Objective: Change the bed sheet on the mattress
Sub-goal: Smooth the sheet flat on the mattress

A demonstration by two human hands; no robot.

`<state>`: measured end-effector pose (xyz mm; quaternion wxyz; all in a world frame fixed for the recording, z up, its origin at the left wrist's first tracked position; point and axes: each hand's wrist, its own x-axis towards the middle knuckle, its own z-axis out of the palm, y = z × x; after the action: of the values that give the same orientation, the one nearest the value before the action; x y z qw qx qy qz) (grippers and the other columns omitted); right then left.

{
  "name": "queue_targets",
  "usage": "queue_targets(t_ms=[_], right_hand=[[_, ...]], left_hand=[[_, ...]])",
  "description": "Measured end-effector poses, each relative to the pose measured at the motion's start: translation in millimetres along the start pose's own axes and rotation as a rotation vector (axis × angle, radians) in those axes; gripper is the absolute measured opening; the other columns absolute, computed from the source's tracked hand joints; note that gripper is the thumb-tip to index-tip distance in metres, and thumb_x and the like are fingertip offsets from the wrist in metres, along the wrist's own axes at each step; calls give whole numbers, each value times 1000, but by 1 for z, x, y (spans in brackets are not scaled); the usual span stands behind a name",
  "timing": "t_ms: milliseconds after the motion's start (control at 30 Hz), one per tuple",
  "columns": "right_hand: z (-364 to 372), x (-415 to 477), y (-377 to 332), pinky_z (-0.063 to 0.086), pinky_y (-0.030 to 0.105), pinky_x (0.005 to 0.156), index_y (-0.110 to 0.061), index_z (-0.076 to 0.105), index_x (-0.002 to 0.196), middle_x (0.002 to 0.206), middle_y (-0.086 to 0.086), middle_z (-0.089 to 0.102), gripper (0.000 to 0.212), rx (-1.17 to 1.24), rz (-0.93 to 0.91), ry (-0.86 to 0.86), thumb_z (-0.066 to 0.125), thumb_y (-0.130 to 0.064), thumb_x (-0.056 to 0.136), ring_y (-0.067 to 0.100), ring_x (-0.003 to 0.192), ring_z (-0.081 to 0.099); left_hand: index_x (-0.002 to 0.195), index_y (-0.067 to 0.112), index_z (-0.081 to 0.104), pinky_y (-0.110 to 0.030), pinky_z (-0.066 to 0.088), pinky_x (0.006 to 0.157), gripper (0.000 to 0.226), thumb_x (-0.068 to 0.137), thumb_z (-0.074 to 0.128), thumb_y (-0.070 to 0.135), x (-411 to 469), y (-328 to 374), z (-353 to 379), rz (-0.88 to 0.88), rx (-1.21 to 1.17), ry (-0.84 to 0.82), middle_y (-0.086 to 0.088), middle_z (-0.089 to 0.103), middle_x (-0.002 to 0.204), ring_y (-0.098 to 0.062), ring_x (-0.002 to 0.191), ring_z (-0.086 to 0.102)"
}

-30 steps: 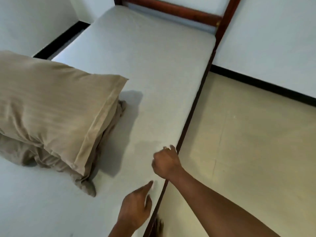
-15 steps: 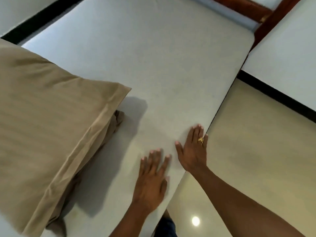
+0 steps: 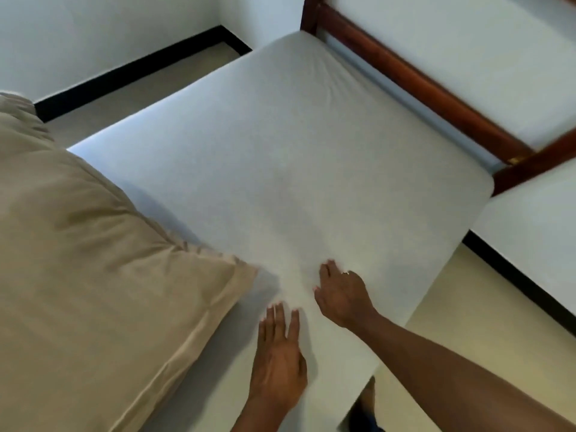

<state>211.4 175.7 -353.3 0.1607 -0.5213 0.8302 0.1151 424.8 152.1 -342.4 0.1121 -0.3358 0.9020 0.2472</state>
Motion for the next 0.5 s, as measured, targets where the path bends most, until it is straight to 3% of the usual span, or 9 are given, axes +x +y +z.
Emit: queue_targets(t_ms=[100, 200, 300, 400, 500], right_hand=[[-43, 76, 9, 51, 46, 98, -2, 52, 142, 144, 23, 55, 56, 19, -215, 130, 54, -32, 95, 39, 126, 59], [-56, 158, 23, 30, 55, 118, -12, 37, 156, 163, 13, 34, 68, -1, -394, 142, 49, -40, 96, 32, 150, 33], [-49, 219, 56, 11, 55, 125, -29, 15, 163, 172, -3, 6, 70, -12, -530, 138, 34, -57, 102, 22, 158, 4], [-45, 269, 110, 3, 48, 127, -31, 11, 163, 172, -4, 1, 74, -38, -707, 169, 37, -63, 101, 18, 158, -5], [-68, 351, 185, 5, 48, 127, -33, 12, 163, 172, -4, -1, 76, -13, -692, 203, 37, -67, 100, 19, 158, -3]], left_hand=[[158, 9, 25, -52, 15, 125, 82, 81, 52, 12, 71, 6, -32, -73, 2, 70, -26, 18, 164, -43, 152, 15], [156, 6, 32, -55, 25, 121, 76, 83, 49, 19, 152, -2, -50, -118, -35, 174, -27, 25, 161, -44, 150, 21], [152, 4, 39, -58, 27, 119, 71, 90, 35, 38, 243, -15, -62, -178, -47, 263, -30, 29, 158, -46, 148, 26], [155, 5, 32, -60, 18, 121, 74, 98, 27, 51, 340, -22, -77, -309, -20, 299, -30, 17, 162, -45, 152, 13], [162, 19, 7, -63, 1, 121, 81, 97, 16, 67, 428, -22, -101, -344, 61, 286, -21, -6, 167, -44, 153, -11]])
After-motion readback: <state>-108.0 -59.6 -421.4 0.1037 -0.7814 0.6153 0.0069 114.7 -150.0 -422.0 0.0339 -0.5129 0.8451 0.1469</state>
